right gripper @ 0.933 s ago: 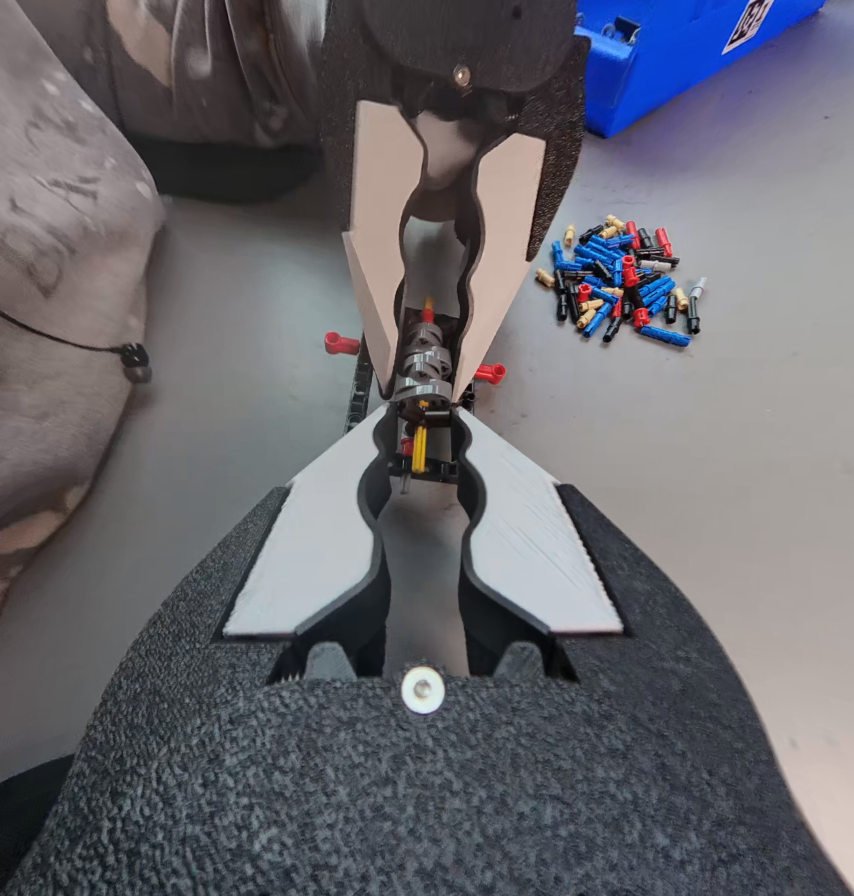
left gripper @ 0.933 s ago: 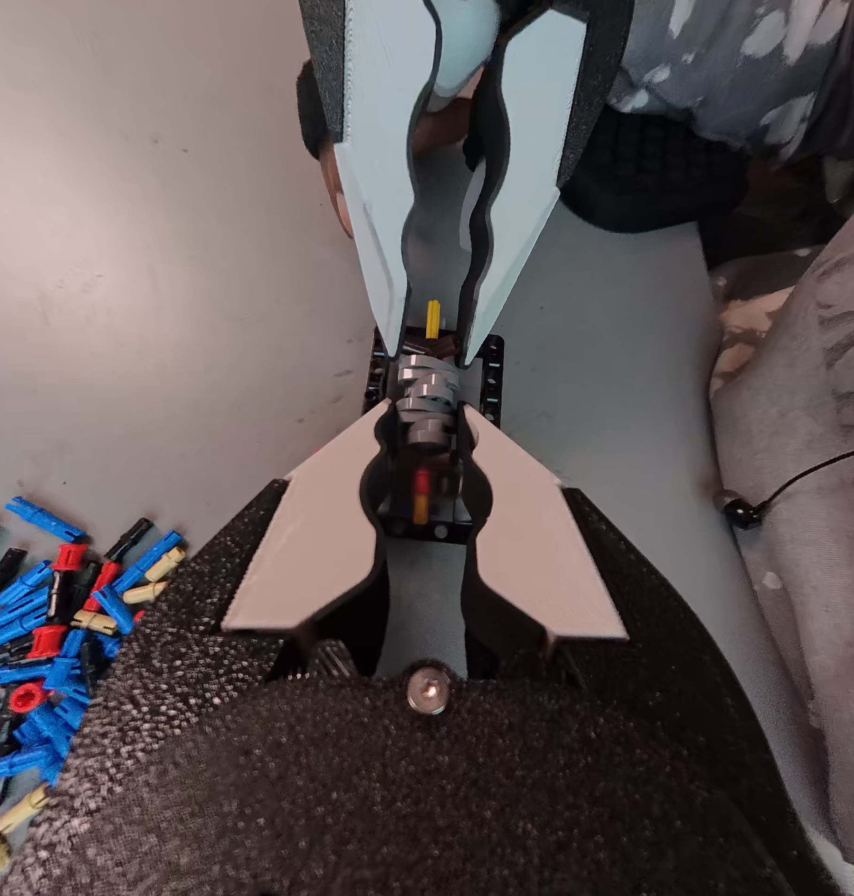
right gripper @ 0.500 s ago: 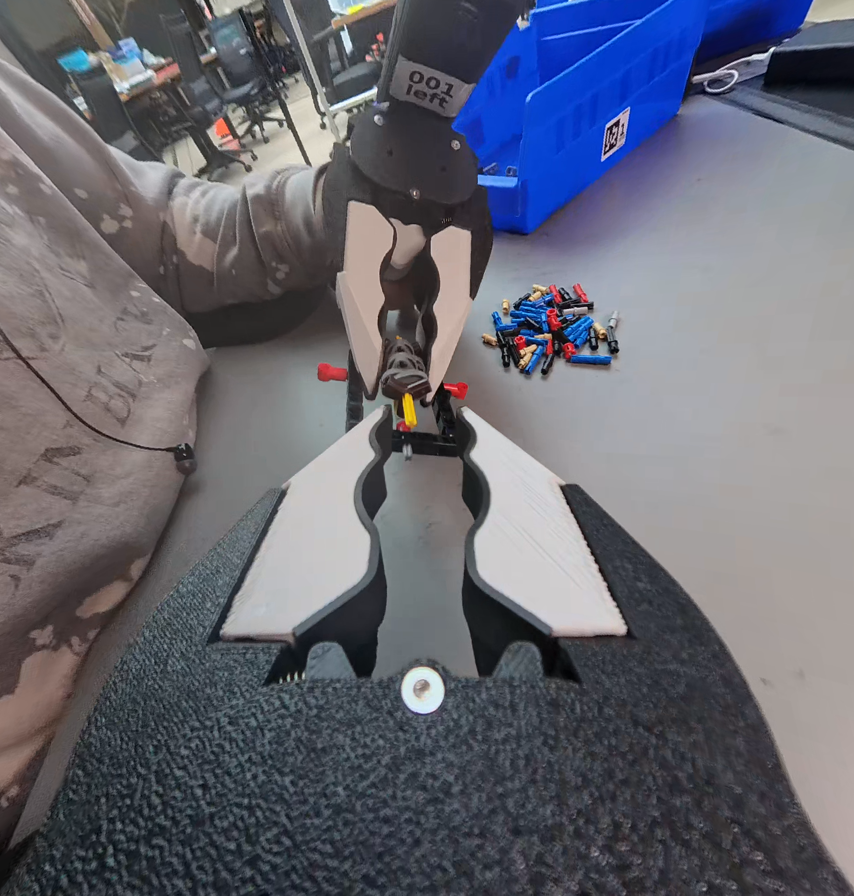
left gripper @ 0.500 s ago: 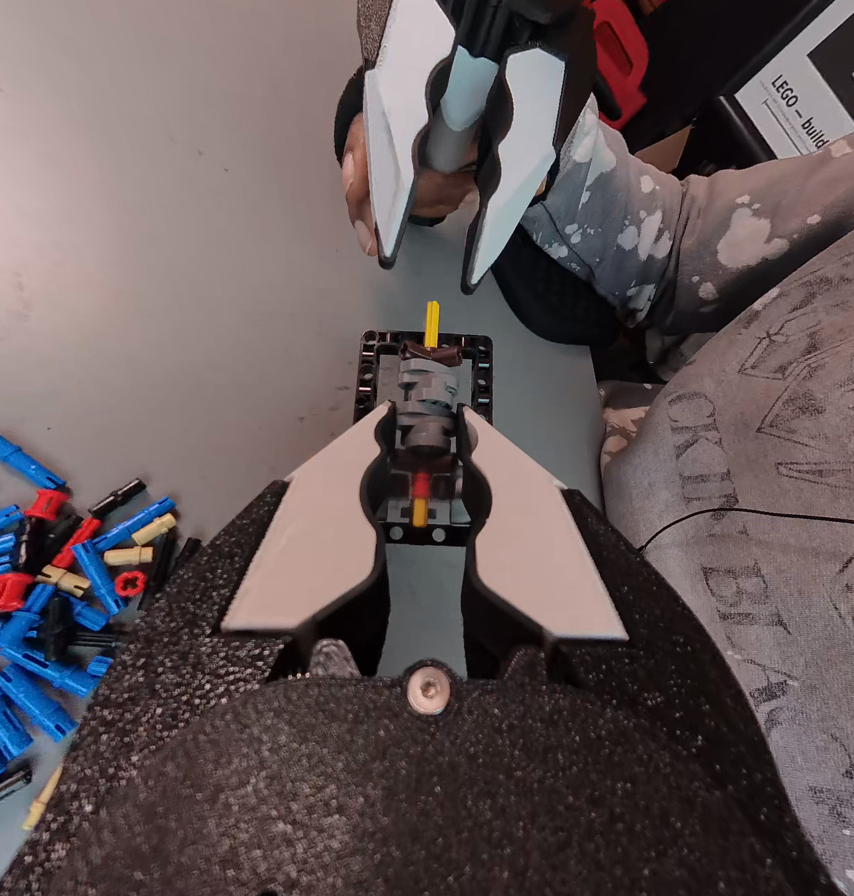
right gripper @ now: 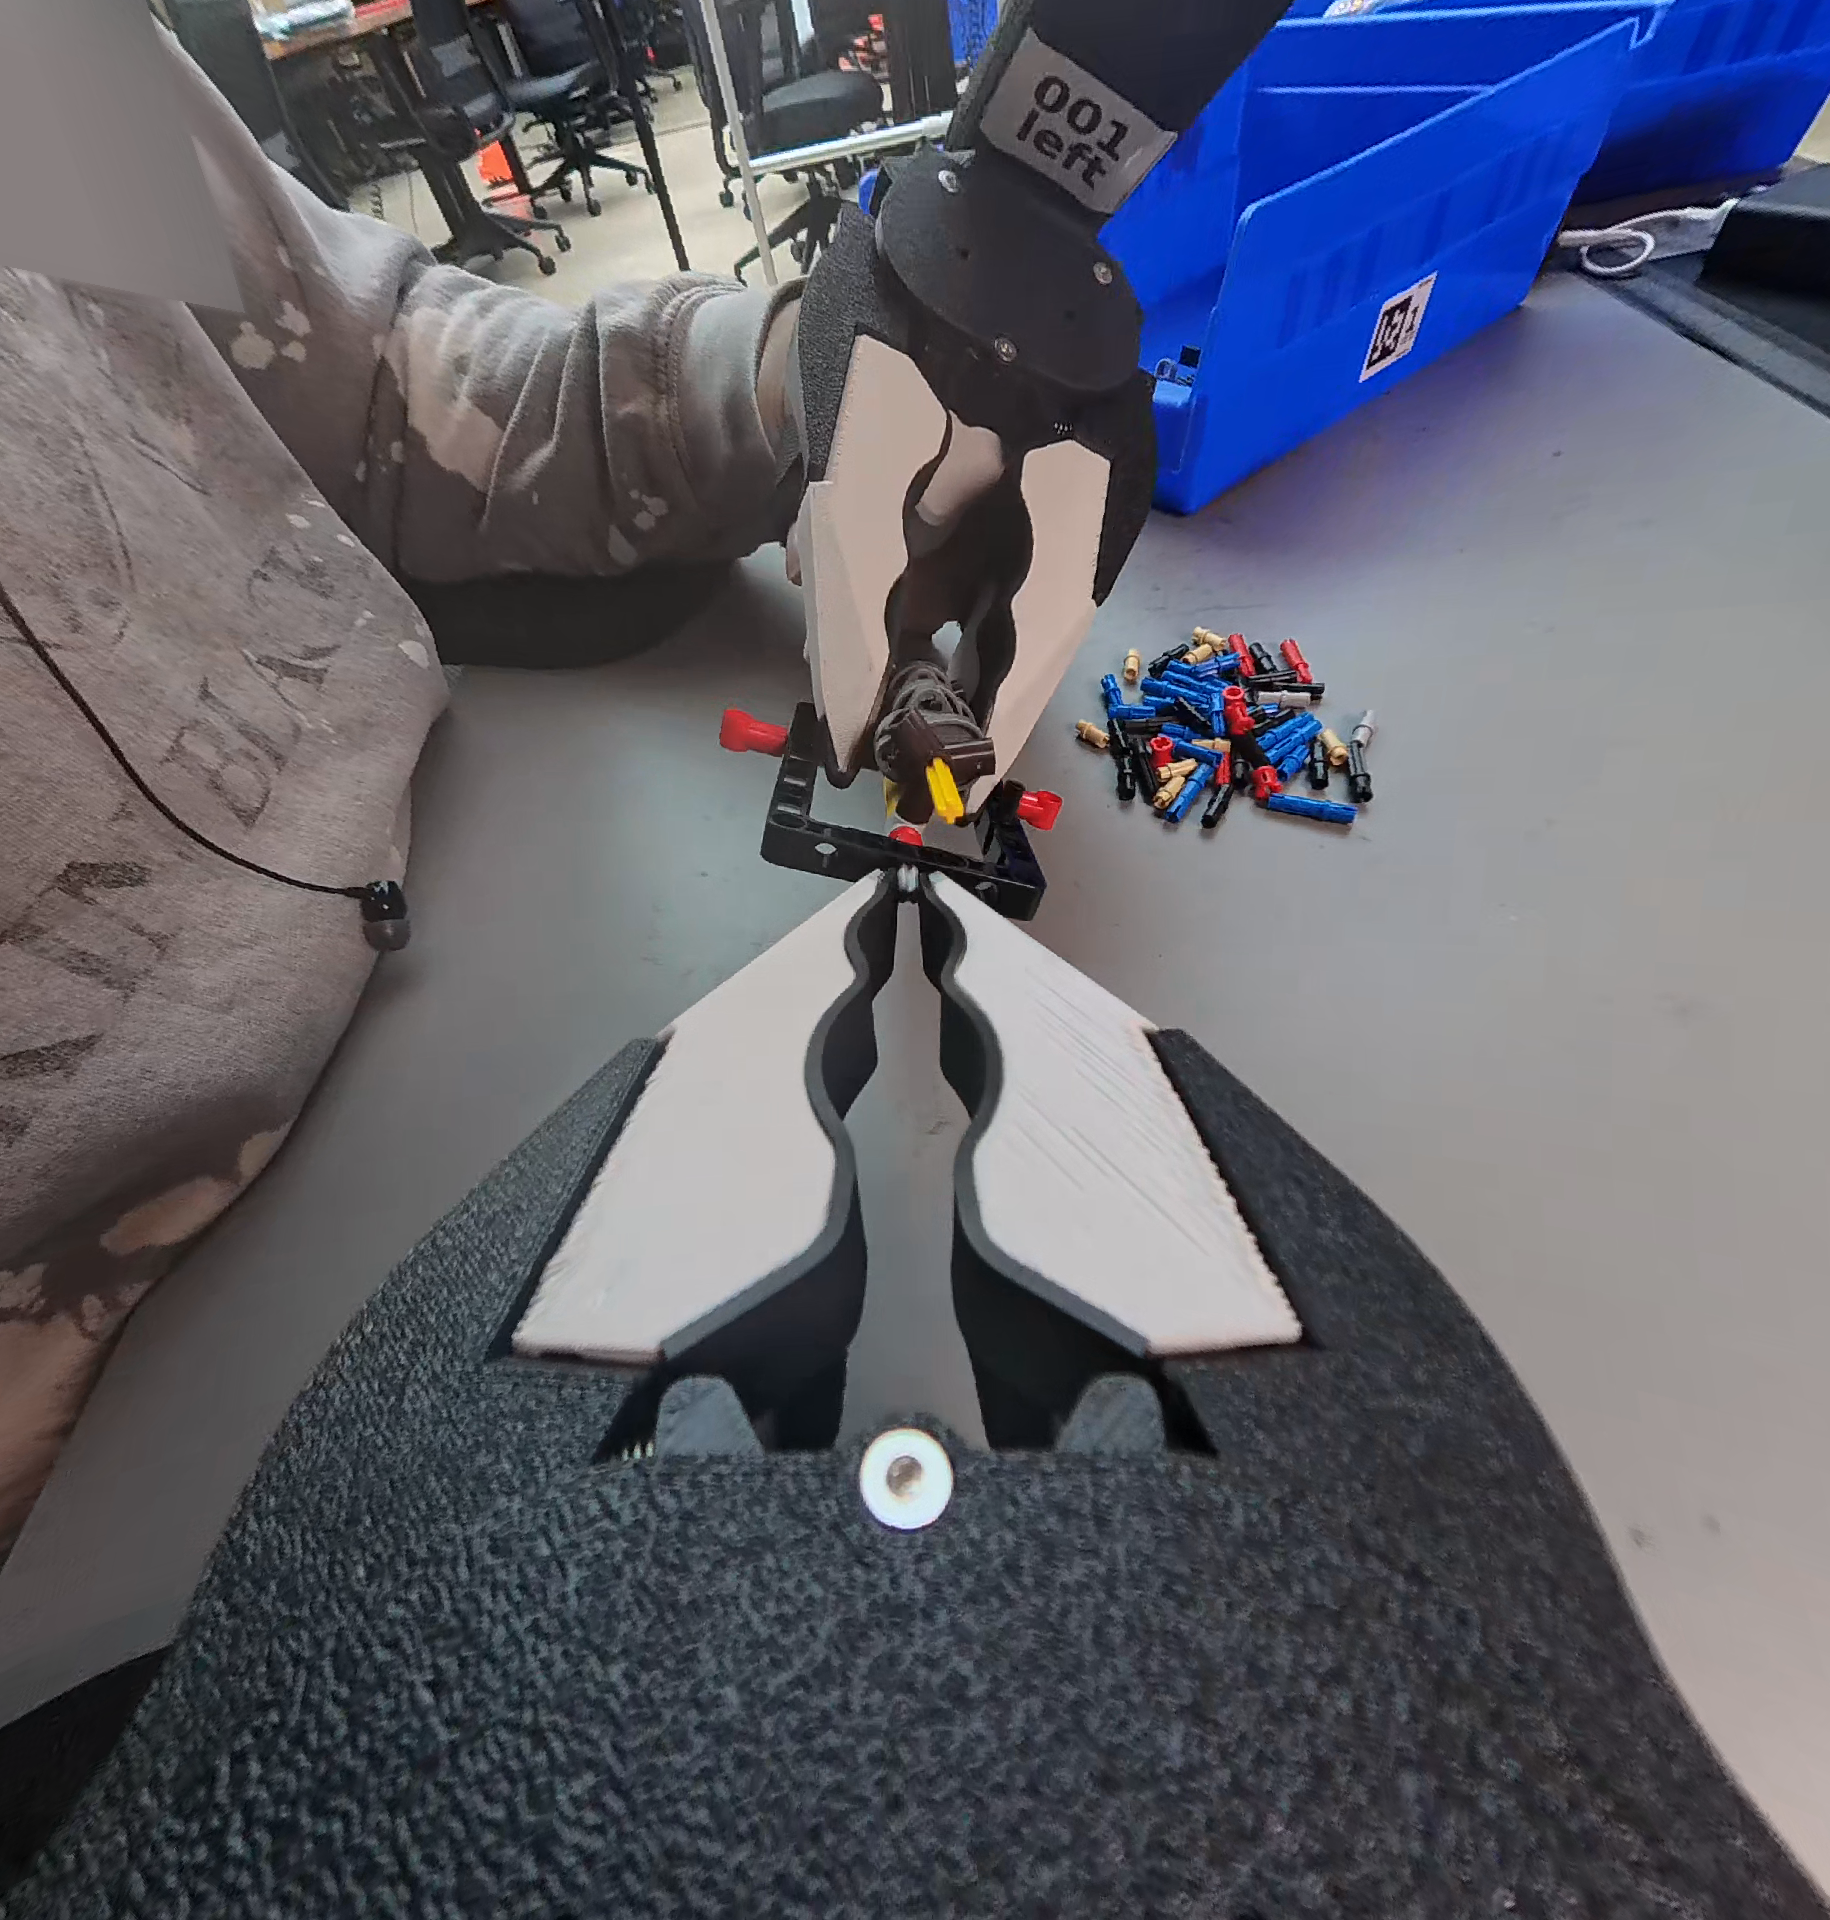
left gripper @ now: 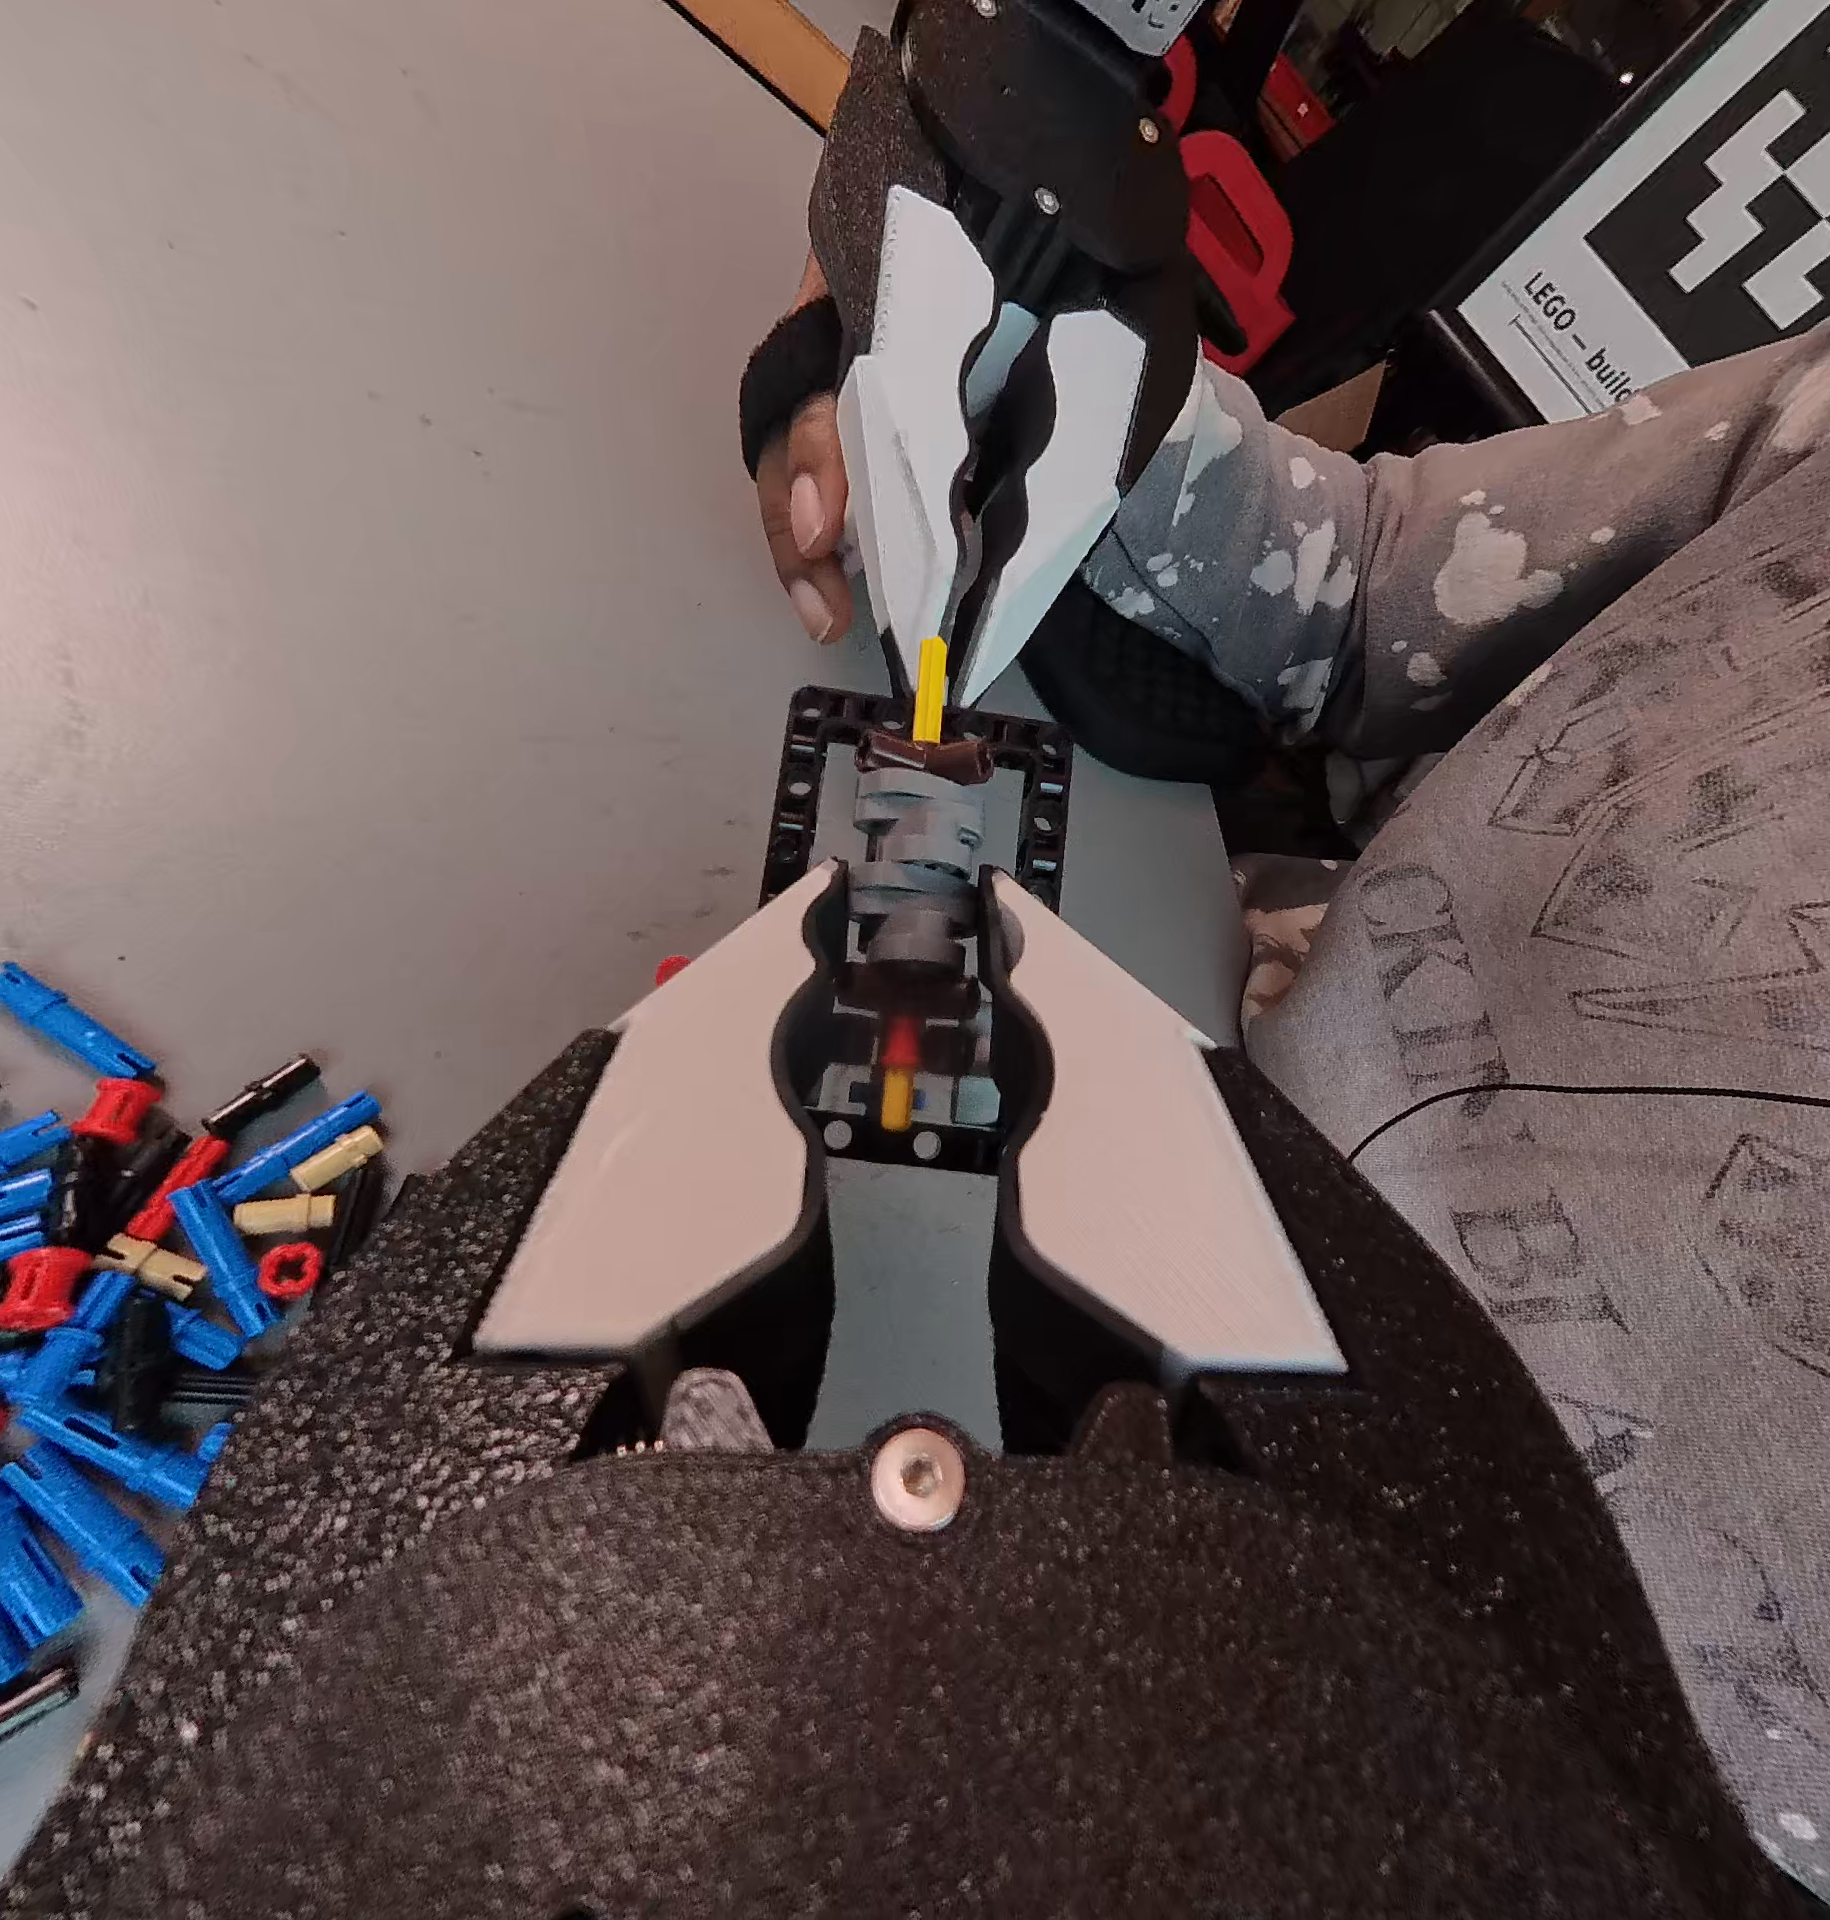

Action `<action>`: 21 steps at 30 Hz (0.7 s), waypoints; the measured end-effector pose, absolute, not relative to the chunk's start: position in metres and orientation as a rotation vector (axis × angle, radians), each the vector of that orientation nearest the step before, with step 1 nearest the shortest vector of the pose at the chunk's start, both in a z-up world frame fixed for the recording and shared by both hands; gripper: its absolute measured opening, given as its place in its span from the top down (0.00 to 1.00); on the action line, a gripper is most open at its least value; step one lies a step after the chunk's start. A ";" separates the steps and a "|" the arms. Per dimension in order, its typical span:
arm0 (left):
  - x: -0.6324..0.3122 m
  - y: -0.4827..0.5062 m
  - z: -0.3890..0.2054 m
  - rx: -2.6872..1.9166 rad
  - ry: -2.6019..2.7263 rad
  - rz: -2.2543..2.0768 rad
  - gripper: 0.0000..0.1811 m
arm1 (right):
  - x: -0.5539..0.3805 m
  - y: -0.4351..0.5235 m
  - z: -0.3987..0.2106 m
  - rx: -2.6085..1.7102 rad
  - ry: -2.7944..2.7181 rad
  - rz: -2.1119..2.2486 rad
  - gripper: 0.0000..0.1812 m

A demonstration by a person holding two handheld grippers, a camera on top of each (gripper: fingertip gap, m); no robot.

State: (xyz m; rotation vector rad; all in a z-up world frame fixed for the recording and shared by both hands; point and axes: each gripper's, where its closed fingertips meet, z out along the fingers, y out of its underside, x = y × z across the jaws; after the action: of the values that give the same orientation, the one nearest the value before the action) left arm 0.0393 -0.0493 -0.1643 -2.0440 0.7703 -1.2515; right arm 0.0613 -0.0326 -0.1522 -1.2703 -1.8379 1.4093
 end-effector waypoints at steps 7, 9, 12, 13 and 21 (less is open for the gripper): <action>0.038 -0.053 -0.161 -2.029 0.762 -1.304 0.84 | 0.064 -0.030 -0.157 -1.301 -1.851 1.431 0.98; 0.035 -0.051 -0.159 -2.023 0.752 -1.299 0.84 | 0.065 -0.029 -0.158 -1.311 -1.853 1.439 0.98; 0.032 -0.050 -0.159 -2.022 0.756 -1.269 0.80 | 0.065 -0.029 -0.159 -1.316 -1.852 1.444 0.98; 0.033 -0.050 -0.161 -2.027 0.769 -1.254 0.79 | 0.065 -0.029 -0.159 -1.316 -1.852 1.443 0.98; 0.044 -0.053 -0.182 -2.084 0.921 -1.055 0.82 | 0.064 -0.030 -0.160 -1.309 -1.855 1.442 0.98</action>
State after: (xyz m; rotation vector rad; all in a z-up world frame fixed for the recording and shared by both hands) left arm 0.0445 -0.0535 -0.1822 -2.0842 0.9205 -1.0555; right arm 0.0645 -0.0300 -0.1602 -1.3093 -1.8549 1.4420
